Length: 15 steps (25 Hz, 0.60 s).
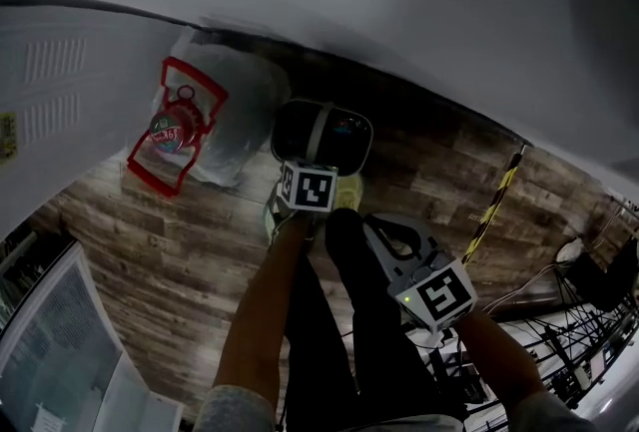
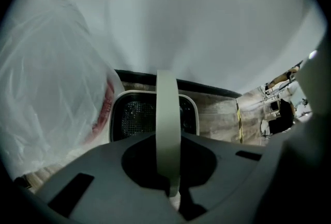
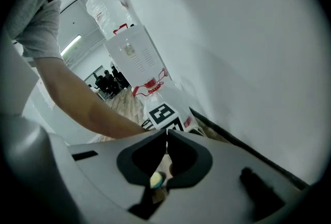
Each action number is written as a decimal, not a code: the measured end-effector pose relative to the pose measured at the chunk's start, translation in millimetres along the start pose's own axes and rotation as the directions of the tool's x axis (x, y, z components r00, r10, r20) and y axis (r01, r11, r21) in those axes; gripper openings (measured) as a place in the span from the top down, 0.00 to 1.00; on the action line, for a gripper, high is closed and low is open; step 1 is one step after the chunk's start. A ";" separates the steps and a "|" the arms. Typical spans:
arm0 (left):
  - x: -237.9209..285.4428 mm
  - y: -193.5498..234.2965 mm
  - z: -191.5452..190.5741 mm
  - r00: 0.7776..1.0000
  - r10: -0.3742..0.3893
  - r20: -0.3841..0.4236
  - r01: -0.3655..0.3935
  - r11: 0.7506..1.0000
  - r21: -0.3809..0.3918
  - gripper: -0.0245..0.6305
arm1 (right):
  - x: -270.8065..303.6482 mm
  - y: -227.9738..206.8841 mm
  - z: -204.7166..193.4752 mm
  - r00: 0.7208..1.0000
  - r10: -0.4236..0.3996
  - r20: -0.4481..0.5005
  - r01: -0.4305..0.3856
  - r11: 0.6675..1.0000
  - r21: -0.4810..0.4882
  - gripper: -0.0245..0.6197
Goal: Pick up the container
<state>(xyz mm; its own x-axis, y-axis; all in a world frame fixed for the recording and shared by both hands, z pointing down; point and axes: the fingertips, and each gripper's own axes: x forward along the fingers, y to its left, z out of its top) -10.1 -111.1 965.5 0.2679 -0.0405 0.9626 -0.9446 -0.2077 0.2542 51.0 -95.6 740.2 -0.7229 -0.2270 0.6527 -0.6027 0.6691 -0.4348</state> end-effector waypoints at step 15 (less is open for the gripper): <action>-127.0 -20.6 -95.4 0.990 -0.007 -0.141 -0.039 0.947 -0.319 0.94 | -79.7 26.4 82.2 0.996 -0.058 0.062 0.060 0.998 -0.033 0.92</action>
<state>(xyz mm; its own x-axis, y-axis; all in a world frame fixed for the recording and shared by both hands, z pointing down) -42.8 -8.4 847.0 0.2449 0.0987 0.9645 -0.9654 0.1166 0.2332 64.9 -118.0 625.8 -0.7061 -0.3086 0.6374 -0.6337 0.6770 -0.3742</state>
